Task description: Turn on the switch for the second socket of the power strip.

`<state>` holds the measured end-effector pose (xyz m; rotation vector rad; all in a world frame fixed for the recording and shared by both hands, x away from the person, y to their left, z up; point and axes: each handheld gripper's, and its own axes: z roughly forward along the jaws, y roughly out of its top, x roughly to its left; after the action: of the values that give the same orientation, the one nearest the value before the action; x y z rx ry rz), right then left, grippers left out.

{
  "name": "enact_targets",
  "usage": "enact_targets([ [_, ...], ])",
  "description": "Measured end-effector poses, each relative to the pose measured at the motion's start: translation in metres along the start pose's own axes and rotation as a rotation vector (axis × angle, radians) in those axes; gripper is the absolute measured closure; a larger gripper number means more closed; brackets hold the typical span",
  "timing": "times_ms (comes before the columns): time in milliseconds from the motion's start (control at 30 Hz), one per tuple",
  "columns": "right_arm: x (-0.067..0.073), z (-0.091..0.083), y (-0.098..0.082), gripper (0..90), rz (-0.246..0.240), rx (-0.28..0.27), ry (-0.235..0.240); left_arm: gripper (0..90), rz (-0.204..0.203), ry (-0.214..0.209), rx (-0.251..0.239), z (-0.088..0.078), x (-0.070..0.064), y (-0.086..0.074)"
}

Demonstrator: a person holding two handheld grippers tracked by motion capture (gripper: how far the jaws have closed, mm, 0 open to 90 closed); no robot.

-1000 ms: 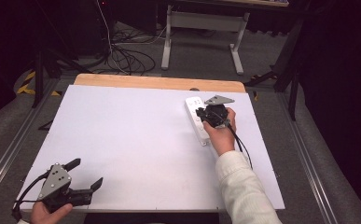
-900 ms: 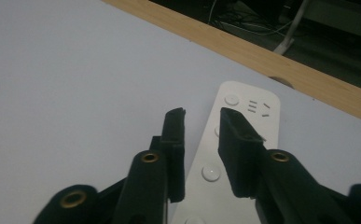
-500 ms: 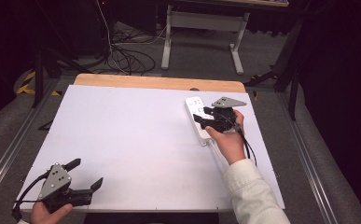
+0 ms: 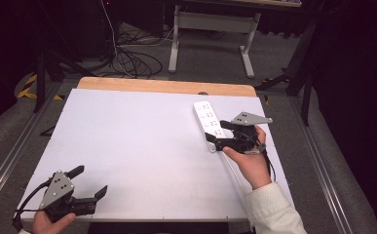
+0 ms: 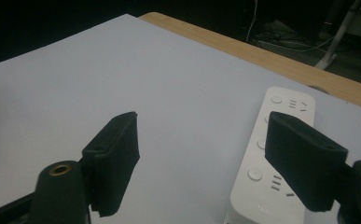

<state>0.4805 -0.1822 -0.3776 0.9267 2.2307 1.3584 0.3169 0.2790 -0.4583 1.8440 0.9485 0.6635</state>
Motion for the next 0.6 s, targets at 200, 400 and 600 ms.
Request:
enact_targets([
  [200,0.007,-0.016,-0.01,23.4,0.003,-0.007,0.031,5.4,0.001,0.002,-0.004,0.0,0.0,0.0],
  [400,0.013,-0.028,-0.025,21.6,0.007,-0.018,0.067,5.4,-0.003,-0.003,-0.006,-0.001,0.001,0.0],
  [600,0.018,-0.036,-0.042,20.4,-0.013,-0.015,0.097,5.4,-0.009,-0.012,-0.011,-0.001,0.0,0.001],
])
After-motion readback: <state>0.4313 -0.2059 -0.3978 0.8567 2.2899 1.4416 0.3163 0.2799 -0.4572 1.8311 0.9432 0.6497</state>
